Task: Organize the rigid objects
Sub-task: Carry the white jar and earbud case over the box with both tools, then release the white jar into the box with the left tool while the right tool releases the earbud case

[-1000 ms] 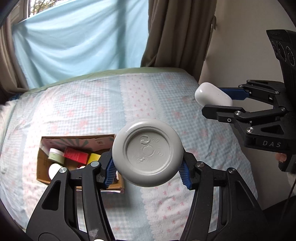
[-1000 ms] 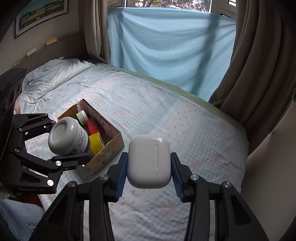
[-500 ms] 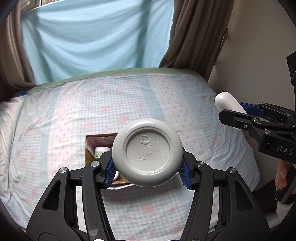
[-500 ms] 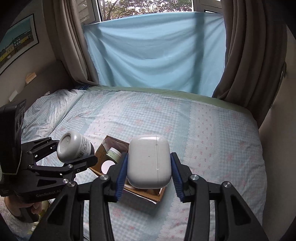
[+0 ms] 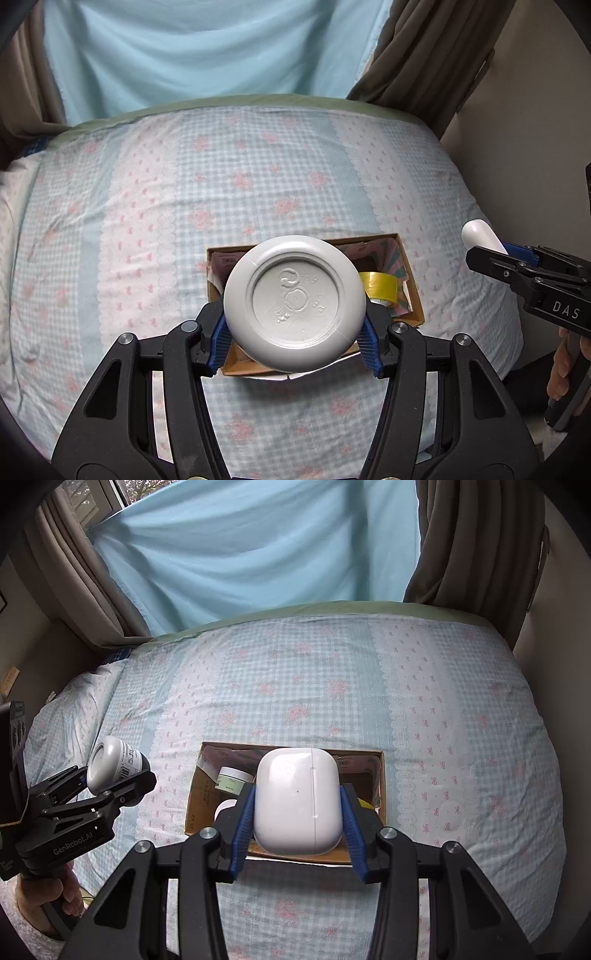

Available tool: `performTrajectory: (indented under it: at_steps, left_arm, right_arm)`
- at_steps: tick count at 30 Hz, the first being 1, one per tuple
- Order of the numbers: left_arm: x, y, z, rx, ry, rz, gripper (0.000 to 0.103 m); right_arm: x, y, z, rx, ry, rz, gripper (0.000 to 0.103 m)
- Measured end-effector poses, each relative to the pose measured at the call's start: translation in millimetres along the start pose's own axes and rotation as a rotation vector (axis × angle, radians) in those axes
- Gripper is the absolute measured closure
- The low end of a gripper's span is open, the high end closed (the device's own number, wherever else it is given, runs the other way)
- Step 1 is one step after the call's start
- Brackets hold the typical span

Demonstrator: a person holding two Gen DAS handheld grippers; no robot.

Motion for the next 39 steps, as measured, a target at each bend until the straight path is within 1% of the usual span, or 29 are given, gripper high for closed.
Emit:
performTrajectory:
  at_steps: [4, 11, 14, 17, 21, 24, 28, 31, 32, 33, 34, 35, 36, 37, 38, 39]
  left_arm:
    - [-33.2, -10.9, -4.6, 0.003, 0.014, -0.058, 0.05]
    - [-97.9, -27.4, -5.4, 0.007, 0.024, -0.171, 0.05]
    - [-126.9, -29.0, -4.3, -0.007, 0.023, -0.236, 0.05]
    - [-158.8, -28.6, -2.2, -0.008, 0.028, -0.319, 0.05]
    - [-193.6, -29.0, 5.5, -0.023, 0.035, -0.407, 0.05]
    - [-209.4, -27.9, 10.4, -0.045, 0.029, -0.445, 0.05]
    - [-217.8, -24.1, 14.4, -0.081, 0.019, -0.469, 0.05]
    - [-220.5, -21.1, 12.9, -0.086, 0.003, -0.485, 0.05]
    - [-220.6, -20.7, 12.6, -0.093, -0.008, -0.484, 0.047]
    - [-219.3, -20.7, 12.7, -0.099, -0.013, -0.48, 0.032]
    - [-217.2, -21.3, 12.8, -0.106, -0.016, -0.469, 0.023]
    - [-212.8, -22.3, 12.7, -0.111, -0.021, -0.452, 0.005]
    - [-207.2, -23.3, 12.3, -0.116, -0.023, -0.433, 0.001]
    - [-202.5, -23.9, 11.7, -0.118, -0.02, -0.424, 0.001]
    - [-199.3, -23.6, 10.6, -0.117, -0.018, -0.423, 0.001]
    - [-196.0, -23.1, 8.8, -0.113, -0.02, -0.423, 0.001]
  right_arm:
    - [-31.2, -10.3, 11.2, -0.039, 0.007, -0.057, 0.062]
    - [-92.5, -19.6, 28.0, -0.055, 0.029, -0.174, 0.062]
    - [-120.2, -21.2, 38.6, -0.081, 0.035, -0.225, 0.062]
    - [-145.8, -22.8, 48.2, -0.107, 0.041, -0.282, 0.062]
    - [-175.4, -26.4, 55.2, -0.11, 0.042, -0.349, 0.062]
    - [-193.1, -28.9, 57.9, -0.114, 0.033, -0.388, 0.062]
    - [-209.6, -30.0, 60.9, -0.148, 0.004, -0.432, 0.062]
    - [-214.9, -29.1, 63.8, -0.173, -0.012, -0.437, 0.062]
    - [-215.2, -29.1, 64.9, -0.185, -0.026, -0.436, 0.062]
    - [-215.0, -29.0, 65.8, -0.199, -0.044, -0.432, 0.062]
    - [-213.1, -29.3, 67.0, -0.215, -0.067, -0.42, 0.06]
    - [-209.9, -30.2, 67.7, -0.228, -0.077, -0.403, 0.048]
    - [-206.2, -30.9, 68.3, -0.239, -0.073, -0.387, 0.026]
    - [-201.7, -31.6, 68.8, -0.247, -0.071, -0.372, 0.016]
    - [-198.1, -31.6, 69.0, -0.252, -0.079, -0.364, 0.002]
    - [-194.6, -31.0, 69.0, -0.253, -0.084, -0.36, 0.0]
Point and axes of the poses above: each gripper's, at about its wrist camera, not at the fingertips, and x roughly against the way its jaws point, z to its right, y to its underside, the point moved 2 cm from there along -x, roughly the way its jaws point, and after that the axes turned 3 degrees about -z, right-handed, at the moved point
